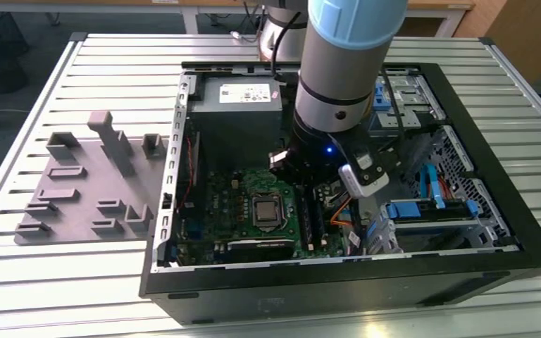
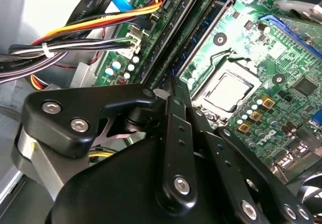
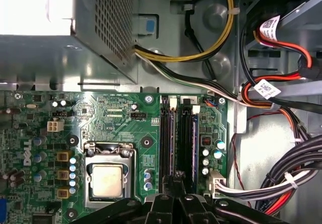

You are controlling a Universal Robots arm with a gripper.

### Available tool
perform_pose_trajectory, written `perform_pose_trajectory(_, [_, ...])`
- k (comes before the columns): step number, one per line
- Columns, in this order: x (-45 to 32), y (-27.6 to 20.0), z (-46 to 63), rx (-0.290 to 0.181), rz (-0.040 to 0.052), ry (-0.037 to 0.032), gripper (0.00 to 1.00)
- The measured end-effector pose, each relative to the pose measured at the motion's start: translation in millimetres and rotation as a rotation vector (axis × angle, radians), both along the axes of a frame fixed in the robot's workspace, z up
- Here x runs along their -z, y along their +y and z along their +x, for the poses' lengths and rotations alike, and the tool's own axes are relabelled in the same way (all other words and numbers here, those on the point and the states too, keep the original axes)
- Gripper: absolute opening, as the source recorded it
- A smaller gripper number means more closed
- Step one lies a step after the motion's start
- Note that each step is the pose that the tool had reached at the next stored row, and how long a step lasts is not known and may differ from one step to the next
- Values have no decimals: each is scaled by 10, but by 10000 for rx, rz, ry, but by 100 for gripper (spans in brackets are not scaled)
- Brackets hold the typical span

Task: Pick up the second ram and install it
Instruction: 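Insert the second ram into the second slot, then press down the second ram until it locks into place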

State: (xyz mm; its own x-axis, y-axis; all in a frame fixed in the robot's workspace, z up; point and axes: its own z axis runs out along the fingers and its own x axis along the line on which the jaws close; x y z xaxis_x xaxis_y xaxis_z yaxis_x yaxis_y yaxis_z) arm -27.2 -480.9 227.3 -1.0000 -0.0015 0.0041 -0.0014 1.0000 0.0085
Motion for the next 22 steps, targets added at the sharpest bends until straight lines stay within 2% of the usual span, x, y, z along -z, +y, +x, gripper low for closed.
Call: perform_pose_trajectory(22, [95, 0, 2, 0, -4, 1, 11])
